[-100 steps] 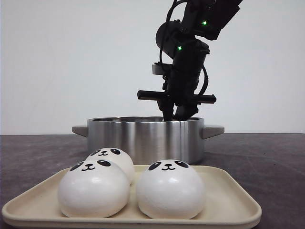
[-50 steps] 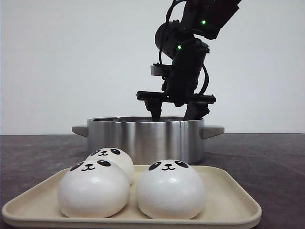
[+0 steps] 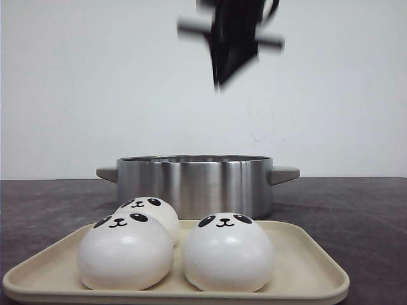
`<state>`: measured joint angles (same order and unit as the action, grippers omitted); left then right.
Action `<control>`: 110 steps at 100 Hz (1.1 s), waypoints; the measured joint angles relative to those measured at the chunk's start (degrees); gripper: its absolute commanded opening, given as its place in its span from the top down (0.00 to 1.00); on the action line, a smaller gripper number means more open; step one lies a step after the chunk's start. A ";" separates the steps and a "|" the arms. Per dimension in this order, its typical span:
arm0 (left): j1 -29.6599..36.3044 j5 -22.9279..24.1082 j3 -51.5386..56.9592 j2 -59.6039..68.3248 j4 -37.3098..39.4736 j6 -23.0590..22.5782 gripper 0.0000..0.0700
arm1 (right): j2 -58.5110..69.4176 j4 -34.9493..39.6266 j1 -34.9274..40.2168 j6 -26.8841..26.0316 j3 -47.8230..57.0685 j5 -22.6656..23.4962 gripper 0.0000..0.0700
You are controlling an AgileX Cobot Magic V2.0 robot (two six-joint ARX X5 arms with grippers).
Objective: Steam buns
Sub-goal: 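Open the right gripper to release the bun and withdraw upward, then grasp the remaining back panda bun with the left gripper and lift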
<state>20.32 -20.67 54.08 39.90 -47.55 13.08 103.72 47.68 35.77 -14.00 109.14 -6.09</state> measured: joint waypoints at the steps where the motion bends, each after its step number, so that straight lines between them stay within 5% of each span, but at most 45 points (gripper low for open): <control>1: 0.09 -0.20 0.00 0.39 -0.13 0.11 0.31 | -0.98 0.33 0.39 0.20 0.00 0.00 0.98; 17: 2.73 -2.91 0.00 7.96 -0.66 2.08 0.21 | -17.64 3.89 7.87 3.08 0.90 -2.47 0.98; 49: 12.33 -0.90 0.00 25.31 4.61 4.31 0.20 | -40.17 10.08 20.72 2.84 1.49 -18.18 0.98; 55: 13.97 1.33 0.00 28.61 6.19 4.33 0.17 | -41.53 12.26 21.05 1.90 1.49 -18.88 0.98; 62: 15.63 4.09 0.00 32.35 7.76 4.52 0.00 | -42.29 13.88 21.09 0.72 1.46 -19.23 0.98; 110: 18.12 13.09 0.00 47.95 18.21 5.81 0.00 | -42.56 16.20 21.18 -2.82 1.25 -19.28 0.98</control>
<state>38.44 -7.57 54.08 87.85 -29.34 18.90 61.17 63.88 56.95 -16.82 110.39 -25.36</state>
